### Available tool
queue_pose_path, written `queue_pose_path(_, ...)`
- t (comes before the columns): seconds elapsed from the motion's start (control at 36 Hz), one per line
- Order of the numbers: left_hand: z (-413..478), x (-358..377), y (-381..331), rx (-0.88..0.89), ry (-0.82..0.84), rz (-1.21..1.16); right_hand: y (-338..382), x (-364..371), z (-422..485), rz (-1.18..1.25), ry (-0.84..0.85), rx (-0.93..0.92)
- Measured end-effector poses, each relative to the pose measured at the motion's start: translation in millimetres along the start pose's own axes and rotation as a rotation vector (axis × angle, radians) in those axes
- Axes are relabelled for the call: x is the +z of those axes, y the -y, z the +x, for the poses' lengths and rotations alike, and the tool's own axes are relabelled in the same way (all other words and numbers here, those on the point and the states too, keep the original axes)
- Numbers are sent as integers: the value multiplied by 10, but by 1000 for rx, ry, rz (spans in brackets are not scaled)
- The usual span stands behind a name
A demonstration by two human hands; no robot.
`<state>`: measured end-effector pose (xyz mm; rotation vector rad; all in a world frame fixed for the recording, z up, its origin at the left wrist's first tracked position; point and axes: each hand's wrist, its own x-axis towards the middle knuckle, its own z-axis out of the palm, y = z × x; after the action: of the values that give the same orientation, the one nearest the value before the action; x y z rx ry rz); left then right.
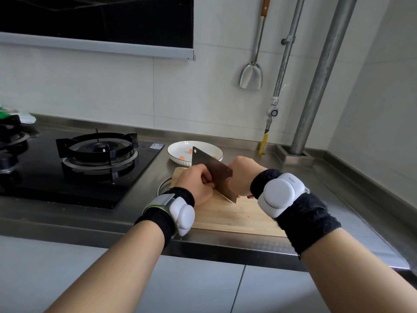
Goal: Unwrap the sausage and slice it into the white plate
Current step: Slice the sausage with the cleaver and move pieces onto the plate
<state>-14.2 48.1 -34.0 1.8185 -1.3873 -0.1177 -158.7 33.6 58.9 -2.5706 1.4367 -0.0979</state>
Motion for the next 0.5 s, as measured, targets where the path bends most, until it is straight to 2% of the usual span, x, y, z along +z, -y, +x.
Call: queue_pose_path(0.5, 9, 15, 39, 7, -16, 20, -62, 95, 81, 54, -78, -1)
